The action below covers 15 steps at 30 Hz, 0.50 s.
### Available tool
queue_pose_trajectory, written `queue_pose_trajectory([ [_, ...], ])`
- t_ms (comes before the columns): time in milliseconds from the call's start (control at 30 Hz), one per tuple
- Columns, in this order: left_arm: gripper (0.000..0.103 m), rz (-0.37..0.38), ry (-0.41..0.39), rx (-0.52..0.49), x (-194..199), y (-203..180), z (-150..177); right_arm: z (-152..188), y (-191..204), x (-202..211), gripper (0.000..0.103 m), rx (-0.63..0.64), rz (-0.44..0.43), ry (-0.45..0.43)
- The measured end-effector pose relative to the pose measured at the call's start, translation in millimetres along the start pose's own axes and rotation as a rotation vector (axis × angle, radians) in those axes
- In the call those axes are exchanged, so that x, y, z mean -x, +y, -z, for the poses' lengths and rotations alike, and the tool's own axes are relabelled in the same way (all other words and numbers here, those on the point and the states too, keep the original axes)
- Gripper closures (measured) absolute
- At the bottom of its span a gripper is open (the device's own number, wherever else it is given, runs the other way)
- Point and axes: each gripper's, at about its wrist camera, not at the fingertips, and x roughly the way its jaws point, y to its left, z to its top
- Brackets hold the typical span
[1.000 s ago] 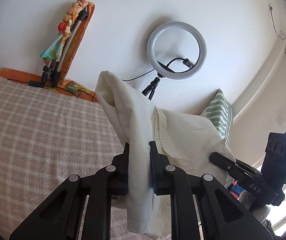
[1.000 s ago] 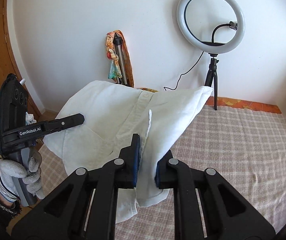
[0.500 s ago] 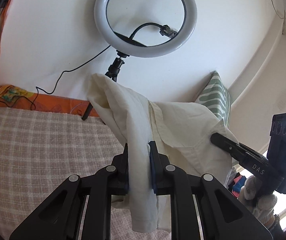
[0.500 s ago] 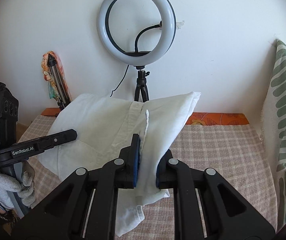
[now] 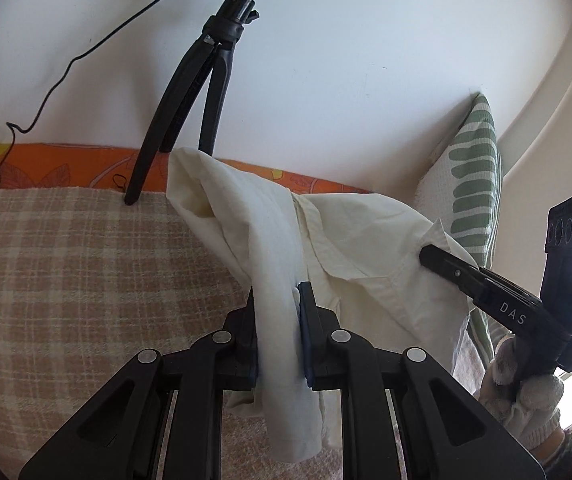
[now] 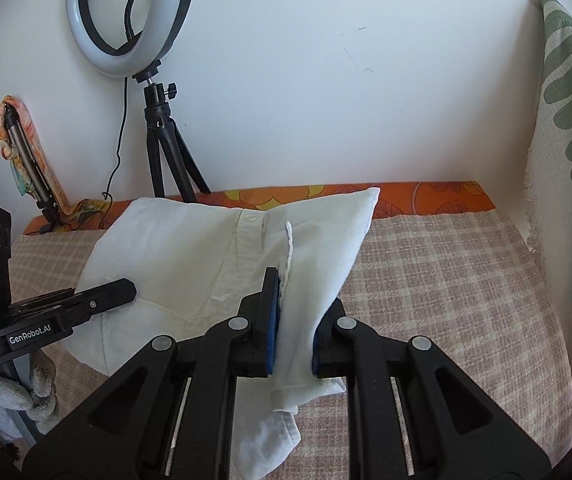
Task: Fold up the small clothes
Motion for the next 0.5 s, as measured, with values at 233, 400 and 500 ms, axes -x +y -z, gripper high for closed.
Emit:
queue_pose_trajectory([
  [233, 0.089, -0.092, 0.033, -0.074, -11, -2, 4, 4, -15, -26, 0.09, -0.013, 0.038, 0.049],
  [400, 0.083, -0.161, 0.06, -0.097, -17, -3, 7, 8, -27, -36, 0.081, -0.038, 0.123, 0.118],
  [500, 0.066, -0.208, 0.087, -0.08, -18, -3, 6, 9, -34, -32, 0.047, -0.065, 0.16, 0.124],
])
